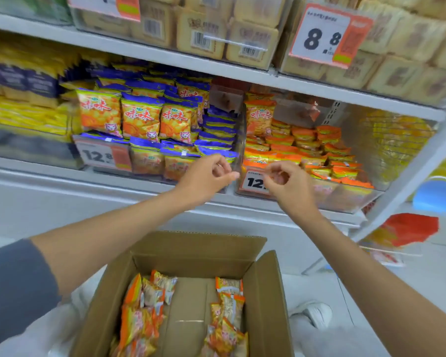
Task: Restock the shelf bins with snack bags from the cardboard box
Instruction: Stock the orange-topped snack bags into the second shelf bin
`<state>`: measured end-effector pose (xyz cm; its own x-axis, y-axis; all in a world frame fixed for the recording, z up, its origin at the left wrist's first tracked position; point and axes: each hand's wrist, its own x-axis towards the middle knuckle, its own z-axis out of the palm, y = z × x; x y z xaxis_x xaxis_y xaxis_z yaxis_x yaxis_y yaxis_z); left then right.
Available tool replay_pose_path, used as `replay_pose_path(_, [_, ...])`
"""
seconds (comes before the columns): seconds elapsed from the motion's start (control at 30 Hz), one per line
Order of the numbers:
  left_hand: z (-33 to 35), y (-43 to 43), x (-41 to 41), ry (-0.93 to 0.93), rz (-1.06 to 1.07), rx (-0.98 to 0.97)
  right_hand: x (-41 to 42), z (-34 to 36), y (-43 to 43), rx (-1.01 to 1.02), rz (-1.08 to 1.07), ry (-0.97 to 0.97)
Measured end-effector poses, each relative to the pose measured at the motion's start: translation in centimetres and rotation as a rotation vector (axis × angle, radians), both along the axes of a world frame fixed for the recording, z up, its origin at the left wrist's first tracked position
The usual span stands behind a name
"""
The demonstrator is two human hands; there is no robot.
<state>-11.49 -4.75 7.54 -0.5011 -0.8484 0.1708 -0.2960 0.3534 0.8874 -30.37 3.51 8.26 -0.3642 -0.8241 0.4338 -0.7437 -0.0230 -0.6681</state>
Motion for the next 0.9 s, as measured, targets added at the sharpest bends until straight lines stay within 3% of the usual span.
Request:
replay_pose_path(0.1, [-5.4, 3.2, 3.6, -0.116, -0.011, 0.141, 2.8, -3.7, 3.6, 0.058, 0.095, -0.039])
replay_pose_path(0.17, [-9.5, 4.5, 6.0, -0.237, -0.023, 0.233, 4.1, -7.0, 5.2, 0.207, 0.148, -0.119])
replay_pose_path(0.4, [-19.7, 6.1, 10.4, -0.447, -0.036, 0.479, 4.8, -21.9, 7.0, 1.182, 0.357, -0.048])
replay_pose_path(0.53, [-21.9, 6.9, 10.5, -0.441, -0.045, 0.578, 6.8, -27.3, 8.8, 1.477, 0.434, 0.019])
replay_pose_path(0.7, [-22.9, 8.0, 10.9, -0.472, -0.039, 0.666, 7.2, -30.9, 10.1, 1.331, 0.348, 0.034])
replay_pose_path(0.8, [-22.8, 8.5, 10.5, -0.404, -0.030, 0.800, 7.2, -29.4, 9.6, 1.171, 0.316, -0.188])
replay_pose_path(0.9, [-22.4, 9.4, 9.7, -0.453, -0.204, 0.795, 8.0, -25.9, 9.3, 1.065, 0.340, -0.519])
